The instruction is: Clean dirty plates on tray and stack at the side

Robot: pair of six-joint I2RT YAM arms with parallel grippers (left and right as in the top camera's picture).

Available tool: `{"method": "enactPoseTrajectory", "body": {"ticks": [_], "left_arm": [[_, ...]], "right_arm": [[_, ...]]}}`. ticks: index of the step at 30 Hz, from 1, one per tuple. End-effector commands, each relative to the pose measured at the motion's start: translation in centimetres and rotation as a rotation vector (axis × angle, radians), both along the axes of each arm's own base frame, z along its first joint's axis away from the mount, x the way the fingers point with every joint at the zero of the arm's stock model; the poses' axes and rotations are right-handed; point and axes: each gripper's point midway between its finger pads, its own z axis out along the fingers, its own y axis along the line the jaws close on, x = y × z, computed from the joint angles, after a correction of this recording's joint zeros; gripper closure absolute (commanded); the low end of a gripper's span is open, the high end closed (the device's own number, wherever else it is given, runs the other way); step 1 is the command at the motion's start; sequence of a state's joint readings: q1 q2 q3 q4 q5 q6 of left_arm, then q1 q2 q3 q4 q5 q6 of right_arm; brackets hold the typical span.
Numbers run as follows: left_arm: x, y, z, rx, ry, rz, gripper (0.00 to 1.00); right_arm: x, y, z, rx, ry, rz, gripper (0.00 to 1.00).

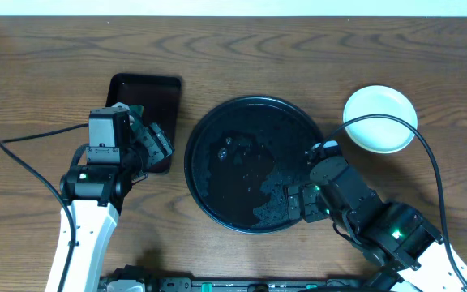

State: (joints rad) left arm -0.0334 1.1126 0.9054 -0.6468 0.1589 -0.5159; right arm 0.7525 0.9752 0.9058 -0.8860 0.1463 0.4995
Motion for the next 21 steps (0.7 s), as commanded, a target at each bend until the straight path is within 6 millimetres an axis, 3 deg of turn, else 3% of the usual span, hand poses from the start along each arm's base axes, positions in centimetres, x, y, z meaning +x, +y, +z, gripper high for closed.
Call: {"method": "enactPoseTrajectory", "body": {"ticks": [1,14,21], "left_arm": [[-0.1,0.0,-0.1,0.001,0.002,-0.013,0.2],[-0.1,0.0,-0.1,0.001,0.002,-0.013,0.19],[-0.1,0.0,-0.1,0.001,0.002,-0.013,0.19]], "right_arm": [[-0.2,0.2,-0.1,-0.001,0.001,0.016,0.01],[-0.2,-0.4,-0.6,-0.011,0.001,-0.001,0.01],[0.6,-1.5,-2.6,0.047,-0.032,-0.054,0.01]]}}
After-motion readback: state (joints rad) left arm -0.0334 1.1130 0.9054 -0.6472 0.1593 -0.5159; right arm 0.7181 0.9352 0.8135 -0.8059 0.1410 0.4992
